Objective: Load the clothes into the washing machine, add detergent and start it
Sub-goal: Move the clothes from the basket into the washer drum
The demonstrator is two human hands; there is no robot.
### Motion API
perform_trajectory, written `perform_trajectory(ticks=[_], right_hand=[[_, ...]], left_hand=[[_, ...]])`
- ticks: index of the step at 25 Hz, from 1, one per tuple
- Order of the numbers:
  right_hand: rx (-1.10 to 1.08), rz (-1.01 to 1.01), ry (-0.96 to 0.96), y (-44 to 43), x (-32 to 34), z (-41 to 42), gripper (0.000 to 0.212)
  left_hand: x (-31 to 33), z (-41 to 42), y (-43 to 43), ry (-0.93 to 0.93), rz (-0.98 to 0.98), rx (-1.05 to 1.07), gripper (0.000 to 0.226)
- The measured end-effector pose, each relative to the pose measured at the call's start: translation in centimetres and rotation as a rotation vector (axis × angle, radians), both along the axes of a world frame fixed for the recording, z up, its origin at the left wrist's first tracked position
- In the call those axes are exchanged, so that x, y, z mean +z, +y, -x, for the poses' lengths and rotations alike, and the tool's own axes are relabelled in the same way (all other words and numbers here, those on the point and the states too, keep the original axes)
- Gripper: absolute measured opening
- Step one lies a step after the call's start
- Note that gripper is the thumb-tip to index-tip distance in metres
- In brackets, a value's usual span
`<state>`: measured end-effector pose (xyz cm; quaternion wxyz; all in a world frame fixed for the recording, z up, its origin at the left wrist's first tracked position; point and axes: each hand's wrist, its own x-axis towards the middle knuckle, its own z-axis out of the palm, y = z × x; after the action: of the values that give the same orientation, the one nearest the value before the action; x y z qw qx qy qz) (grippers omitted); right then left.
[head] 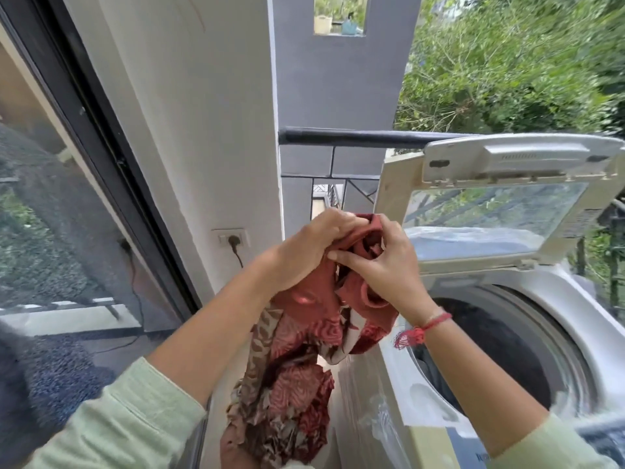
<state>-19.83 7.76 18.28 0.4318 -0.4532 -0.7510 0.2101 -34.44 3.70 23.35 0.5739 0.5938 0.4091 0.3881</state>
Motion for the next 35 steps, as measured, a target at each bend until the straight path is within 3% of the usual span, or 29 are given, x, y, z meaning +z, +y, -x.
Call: perform_trajectory(ticks=[1,3,5,6,9,11,12,15,17,20,23,24,27,29,31,33,35], right_hand=[[-0.022,-0.022,-0.035,-0.1,-0.2,0.1,0.05],[-0.052,-0.044,-0.046,0.1,-0.3,0.0,0.048],[-0.059,0.008,0.096,0.7,0.0,-0.9,0.045],[-0.056,0.065,0.229,0.8,0.4,-1.5,0.043],[-0.052,0.229,0.692,0.7,1.9,-3.2,0.05],[-0.06,0.204,0.872,0.5,2.8,-4.7,0.054],[-0.068,0.153,0.943,0.3,3.5,-5.7,0.046],[-0.132,0.013,1.103,0.1,5.8,-9.8,0.01],[-0.249,-0.059,1.104,0.4,5.8,-13.3,0.01],[-0.459,-0.127,0.97,1.8,3.0,-19.2,0.014],[-0.657,-0.12,0.755,3.2,-1.5,-26.6,0.032],[-0.716,-0.146,0.566,3.5,-2.8,-28.9,0.035],[-0.793,-0.37,-0.282,5.8,-5.7,-34.9,0.029],[-0.716,-0.443,-0.549,8.0,-6.8,-36.4,0.026],[-0.619,-0.303,-0.657,10.3,-9.0,-38.2,0.024],[-0.549,0.026,-0.734,12.0,-12.2,-39.7,0.026],[-0.455,0.414,-0.955,12.5,-14.7,-40.1,0.042]], left_hand=[[0.0,0.5,-0.2,-0.003,-0.003,0.014,0.052],[-0.6,1.7,-0.4,0.076,-0.144,0.273,0.04],[-3.3,4.4,-0.2,0.249,-0.344,0.604,0.037],[-5.2,5.8,-0.3,0.366,-0.391,0.622,0.044],[-11.9,6.1,-1.0,0.657,-0.285,0.309,0.101],[-14.9,3.2,-0.7,0.667,-0.192,0.198,0.127],[-15.7,1.3,0.0,0.635,-0.194,0.197,0.134],[-16.1,-4.1,3.3,0.587,-0.233,0.195,0.135],[-16.3,-7.8,4.4,0.623,-0.269,0.114,0.112],[-17.1,-12.2,4.9,0.7,-0.429,0.113,0.071],[-17.1,-16.1,6.3,0.793,-0.72,0.138,0.068],[-16.6,-18.0,7.1,0.827,-0.839,0.177,0.064],[-14.3,-26.1,9.2,0.898,-1.015,0.276,0.046],[-14.4,-29.8,10.1,0.964,-0.981,0.278,0.039],[-16.6,-31.5,11.4,1.093,-0.847,0.233,0.043],[-18.3,-30.9,11.5,1.236,-0.448,-0.032,0.055],[-19.5,-29.6,10.6,1.307,-0.131,-0.295,0.079]])
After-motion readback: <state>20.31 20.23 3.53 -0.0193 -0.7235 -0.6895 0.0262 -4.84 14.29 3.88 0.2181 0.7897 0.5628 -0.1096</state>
